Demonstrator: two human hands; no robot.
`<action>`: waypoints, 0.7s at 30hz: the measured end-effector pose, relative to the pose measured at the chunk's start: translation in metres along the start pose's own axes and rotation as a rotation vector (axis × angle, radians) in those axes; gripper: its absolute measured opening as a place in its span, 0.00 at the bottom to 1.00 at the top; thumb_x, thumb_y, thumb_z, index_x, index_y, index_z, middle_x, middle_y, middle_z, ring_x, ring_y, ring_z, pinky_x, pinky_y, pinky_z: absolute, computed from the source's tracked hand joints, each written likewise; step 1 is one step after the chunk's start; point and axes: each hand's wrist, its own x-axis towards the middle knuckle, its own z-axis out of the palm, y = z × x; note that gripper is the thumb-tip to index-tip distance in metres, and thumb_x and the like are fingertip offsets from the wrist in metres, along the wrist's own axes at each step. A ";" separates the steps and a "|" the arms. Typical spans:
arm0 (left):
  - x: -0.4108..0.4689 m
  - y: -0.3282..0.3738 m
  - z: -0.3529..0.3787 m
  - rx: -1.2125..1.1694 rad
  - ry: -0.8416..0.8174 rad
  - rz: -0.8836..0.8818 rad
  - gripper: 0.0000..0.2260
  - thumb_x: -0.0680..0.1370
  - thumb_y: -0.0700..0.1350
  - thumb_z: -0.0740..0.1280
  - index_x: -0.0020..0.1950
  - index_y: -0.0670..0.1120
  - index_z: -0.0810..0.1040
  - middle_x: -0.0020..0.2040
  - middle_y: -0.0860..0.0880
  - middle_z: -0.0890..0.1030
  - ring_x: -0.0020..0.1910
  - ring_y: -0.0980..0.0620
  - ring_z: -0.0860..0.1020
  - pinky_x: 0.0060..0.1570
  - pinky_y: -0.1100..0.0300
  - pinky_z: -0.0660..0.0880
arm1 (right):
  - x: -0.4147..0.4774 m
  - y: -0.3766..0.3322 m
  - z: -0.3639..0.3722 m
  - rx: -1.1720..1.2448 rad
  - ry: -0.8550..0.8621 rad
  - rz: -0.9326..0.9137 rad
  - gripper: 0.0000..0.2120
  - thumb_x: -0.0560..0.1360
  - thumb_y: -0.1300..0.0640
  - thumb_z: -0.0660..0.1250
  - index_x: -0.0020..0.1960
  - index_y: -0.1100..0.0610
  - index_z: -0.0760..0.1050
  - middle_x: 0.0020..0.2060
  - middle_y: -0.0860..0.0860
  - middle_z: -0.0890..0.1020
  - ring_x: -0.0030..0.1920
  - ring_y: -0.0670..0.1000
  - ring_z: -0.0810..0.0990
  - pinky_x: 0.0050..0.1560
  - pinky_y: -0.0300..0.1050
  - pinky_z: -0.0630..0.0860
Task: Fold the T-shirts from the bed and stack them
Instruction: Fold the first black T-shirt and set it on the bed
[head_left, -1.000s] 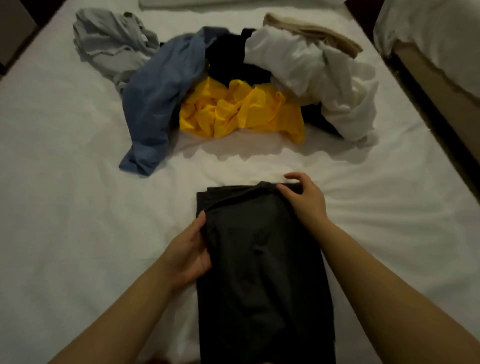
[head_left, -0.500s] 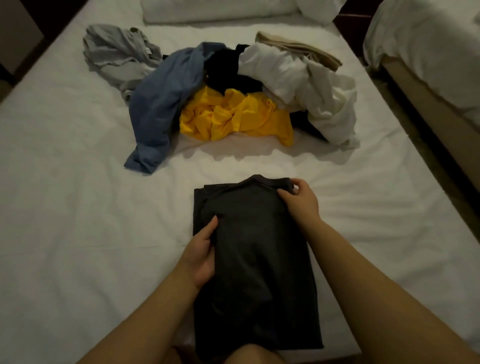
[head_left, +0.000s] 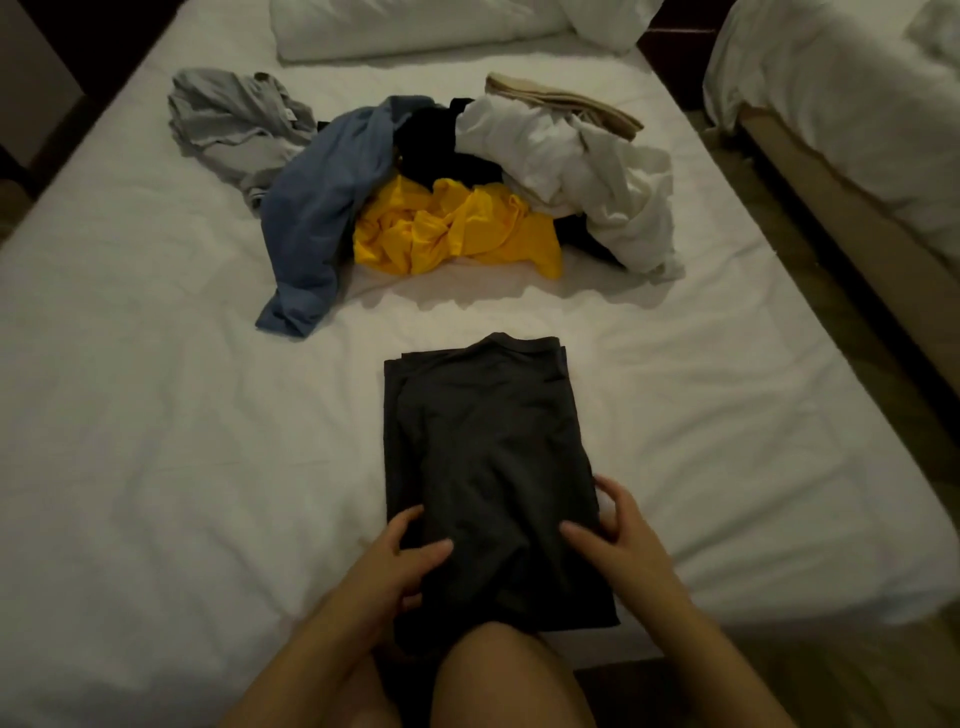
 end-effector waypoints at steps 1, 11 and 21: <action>-0.005 -0.002 -0.001 0.023 0.010 -0.019 0.34 0.52 0.50 0.75 0.57 0.51 0.73 0.47 0.49 0.83 0.43 0.49 0.82 0.45 0.55 0.77 | -0.012 0.009 0.003 -0.051 0.009 0.007 0.31 0.70 0.53 0.72 0.69 0.48 0.61 0.55 0.49 0.78 0.55 0.51 0.79 0.55 0.45 0.76; -0.050 -0.027 0.010 0.307 0.196 0.110 0.16 0.68 0.46 0.74 0.53 0.47 0.75 0.56 0.40 0.79 0.52 0.45 0.78 0.55 0.54 0.75 | -0.061 0.041 0.009 0.187 0.312 0.050 0.21 0.71 0.61 0.72 0.61 0.55 0.69 0.51 0.61 0.79 0.50 0.58 0.78 0.51 0.49 0.74; -0.076 -0.024 0.014 0.346 0.334 0.104 0.12 0.76 0.37 0.65 0.58 0.45 0.68 0.41 0.45 0.74 0.43 0.43 0.76 0.48 0.48 0.76 | -0.079 0.031 0.004 0.530 0.248 0.071 0.19 0.75 0.64 0.66 0.64 0.58 0.67 0.44 0.58 0.79 0.44 0.53 0.79 0.42 0.42 0.76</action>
